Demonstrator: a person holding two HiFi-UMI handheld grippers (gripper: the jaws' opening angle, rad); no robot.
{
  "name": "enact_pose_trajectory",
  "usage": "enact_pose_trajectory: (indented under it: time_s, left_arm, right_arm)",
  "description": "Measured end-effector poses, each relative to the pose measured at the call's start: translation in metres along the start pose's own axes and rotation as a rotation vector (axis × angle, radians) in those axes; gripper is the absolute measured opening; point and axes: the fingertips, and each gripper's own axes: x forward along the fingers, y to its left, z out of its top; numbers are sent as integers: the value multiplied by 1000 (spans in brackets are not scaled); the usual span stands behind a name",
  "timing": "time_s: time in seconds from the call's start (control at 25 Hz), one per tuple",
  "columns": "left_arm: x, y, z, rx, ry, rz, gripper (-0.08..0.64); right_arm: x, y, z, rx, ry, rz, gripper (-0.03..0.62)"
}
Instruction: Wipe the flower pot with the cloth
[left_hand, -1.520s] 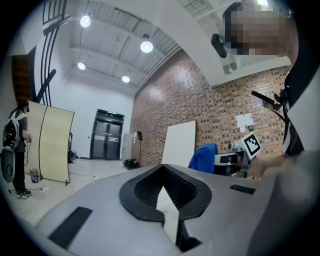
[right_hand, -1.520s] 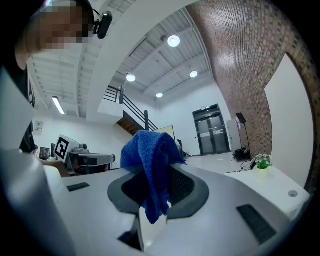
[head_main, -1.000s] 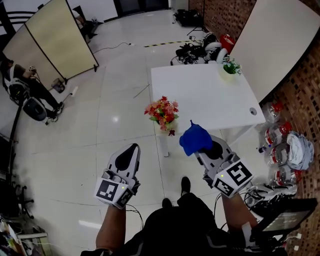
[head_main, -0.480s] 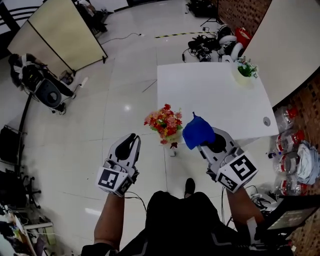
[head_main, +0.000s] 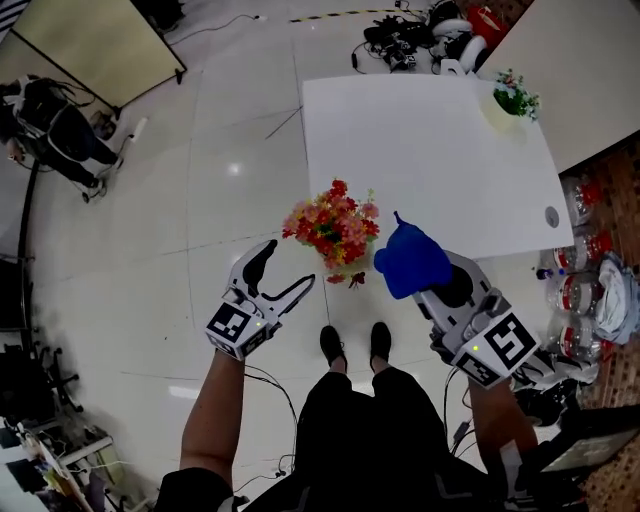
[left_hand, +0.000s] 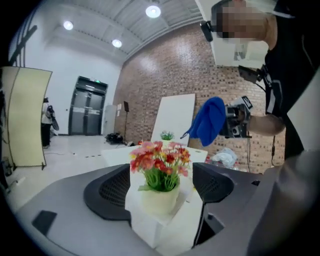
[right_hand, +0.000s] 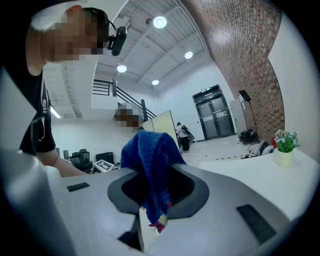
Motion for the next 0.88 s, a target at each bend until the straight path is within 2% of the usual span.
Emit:
enact_pose_trajectory:
  time_s: [0.12, 0.2, 0.32, 0.44, 0.64, 0.88]
  left_arm:
    - [31, 14, -40, 87, 71, -102, 395]
    - [53, 17, -62, 112, 100, -163, 448]
    - [80, 14, -82, 128, 94, -250, 519]
    - [99, 8, -93, 146, 73, -315, 522]
    - [133, -5, -105, 188, 52, -339, 522]
    - [136, -6, -108, 195, 23, -354, 520]
  right_arm:
    - [6, -15, -21, 28, 29, -41, 60]
    - [5, -25, -39, 49, 53, -79, 60]
    - [4, -31, -67, 79, 84, -124, 60]
    - [8, -33, -88, 87, 107, -145, 60]
    - [7, -48, -95, 146, 69, -172, 60]
    - [6, -40, -107, 123, 108, -189, 60]
